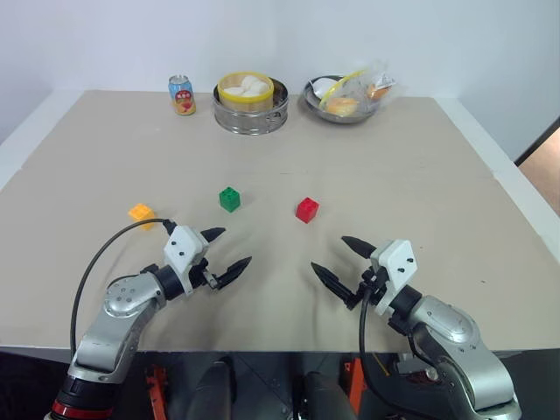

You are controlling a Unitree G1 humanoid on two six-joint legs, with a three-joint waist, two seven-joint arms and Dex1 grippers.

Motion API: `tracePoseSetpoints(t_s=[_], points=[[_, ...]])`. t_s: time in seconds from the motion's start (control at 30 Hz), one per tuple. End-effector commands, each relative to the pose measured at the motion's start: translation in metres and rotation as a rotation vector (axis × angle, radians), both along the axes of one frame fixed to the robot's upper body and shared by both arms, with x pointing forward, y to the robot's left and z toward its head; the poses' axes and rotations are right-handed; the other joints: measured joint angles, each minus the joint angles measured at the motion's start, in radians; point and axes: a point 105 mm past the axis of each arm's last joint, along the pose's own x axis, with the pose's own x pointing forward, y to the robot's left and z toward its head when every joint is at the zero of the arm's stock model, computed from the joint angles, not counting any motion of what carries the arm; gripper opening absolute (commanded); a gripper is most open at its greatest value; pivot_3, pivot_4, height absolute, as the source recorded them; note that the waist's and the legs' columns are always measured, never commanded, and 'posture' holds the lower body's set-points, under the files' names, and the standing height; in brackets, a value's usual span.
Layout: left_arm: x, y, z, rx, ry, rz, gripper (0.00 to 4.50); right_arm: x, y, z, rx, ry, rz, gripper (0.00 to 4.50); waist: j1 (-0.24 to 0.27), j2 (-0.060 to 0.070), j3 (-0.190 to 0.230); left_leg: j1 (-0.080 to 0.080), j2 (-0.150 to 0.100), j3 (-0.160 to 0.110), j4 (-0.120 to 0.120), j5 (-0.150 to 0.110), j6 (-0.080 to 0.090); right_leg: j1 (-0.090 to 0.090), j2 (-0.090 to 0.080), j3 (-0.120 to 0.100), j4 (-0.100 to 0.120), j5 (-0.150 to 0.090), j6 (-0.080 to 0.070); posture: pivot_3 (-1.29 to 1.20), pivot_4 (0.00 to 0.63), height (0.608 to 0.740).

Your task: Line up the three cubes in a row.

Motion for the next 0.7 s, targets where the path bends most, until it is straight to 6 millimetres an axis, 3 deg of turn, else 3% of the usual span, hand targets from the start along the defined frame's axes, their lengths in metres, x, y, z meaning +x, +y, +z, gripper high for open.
tracePoseSetpoints(t_s=[0.03,0.7], points=[[-0.0008,-0.0012,0.0061,0.003,-0.045,-0.014,4.47,0.0003,-0.0006,0.0084,-0.015,-0.050,0.008,4.50,0.000,0.000,0.000,0.000,0.000,0.000,0.000,0.000,0.000,0.000,0.000,0.000,0.000,0.000,0.000,0.00,0.150,0.740],[-0.0026,-0.0032,0.0073,-0.031,-0.078,-0.048,4.47,0.0053,-0.0030,0.0039,-0.018,-0.060,-0.030,4.50,0.000,0.000,0.000,0.000,0.000,0.000,0.000,0.000,0.000,0.000,0.000,0.000,0.000,0.000,0.000,0.00,0.150,0.740]])
